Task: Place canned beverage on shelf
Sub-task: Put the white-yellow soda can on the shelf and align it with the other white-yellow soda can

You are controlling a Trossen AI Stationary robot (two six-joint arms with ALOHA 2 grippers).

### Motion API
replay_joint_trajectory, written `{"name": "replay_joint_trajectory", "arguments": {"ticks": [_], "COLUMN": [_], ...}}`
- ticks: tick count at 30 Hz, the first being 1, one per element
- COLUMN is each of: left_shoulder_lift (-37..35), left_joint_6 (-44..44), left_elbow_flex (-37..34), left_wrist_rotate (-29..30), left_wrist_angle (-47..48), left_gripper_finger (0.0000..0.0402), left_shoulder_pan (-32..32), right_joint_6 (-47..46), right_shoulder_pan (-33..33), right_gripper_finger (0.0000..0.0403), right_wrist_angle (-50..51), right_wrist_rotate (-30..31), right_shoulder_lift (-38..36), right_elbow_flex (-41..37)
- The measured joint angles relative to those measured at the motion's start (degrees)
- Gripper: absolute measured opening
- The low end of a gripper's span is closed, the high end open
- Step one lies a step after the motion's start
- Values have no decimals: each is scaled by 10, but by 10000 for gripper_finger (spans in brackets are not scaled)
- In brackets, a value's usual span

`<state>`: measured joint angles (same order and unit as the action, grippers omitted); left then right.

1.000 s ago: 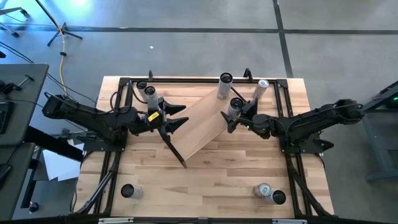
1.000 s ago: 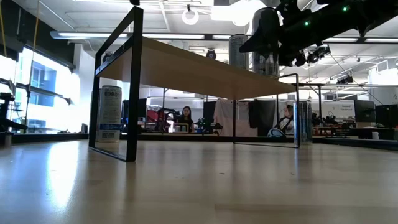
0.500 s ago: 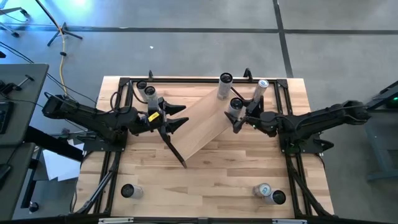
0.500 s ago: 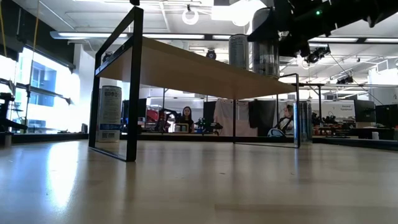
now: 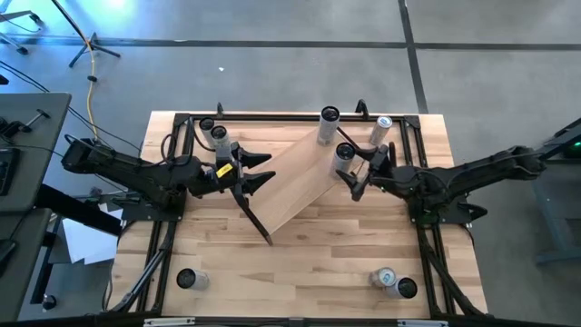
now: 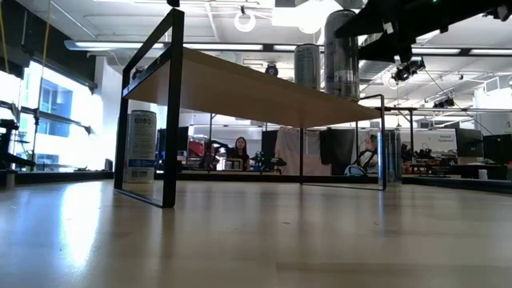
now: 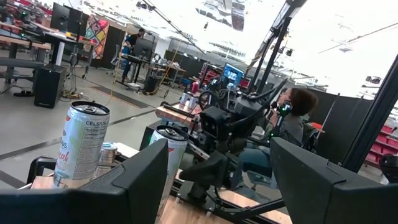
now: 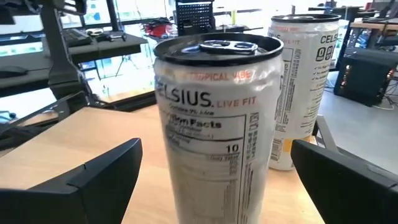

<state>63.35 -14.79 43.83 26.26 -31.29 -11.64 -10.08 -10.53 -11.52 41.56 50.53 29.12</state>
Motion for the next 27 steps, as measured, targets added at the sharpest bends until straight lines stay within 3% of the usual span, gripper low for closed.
{"name": "replay_joint_trajectory", "arguments": {"ticks": [15,27], "left_shoulder_lift": [0,0], "left_joint_6": [0,0], "left_elbow_flex": [0,0], "left_wrist_rotate": [0,0], "left_wrist_angle": [0,1], "left_gripper_finger": [251,251], "left_shoulder_pan": [0,0], "right_joint_6": [-9,-175], "right_shoulder_pan": [-58,-105], "right_gripper_finger": [397,397], "right_wrist_angle": [110,247], "right_wrist_rotate": [0,-28], "right_shoulder_lift": [-60,-116], "right_elbow_flex": [0,0]}}
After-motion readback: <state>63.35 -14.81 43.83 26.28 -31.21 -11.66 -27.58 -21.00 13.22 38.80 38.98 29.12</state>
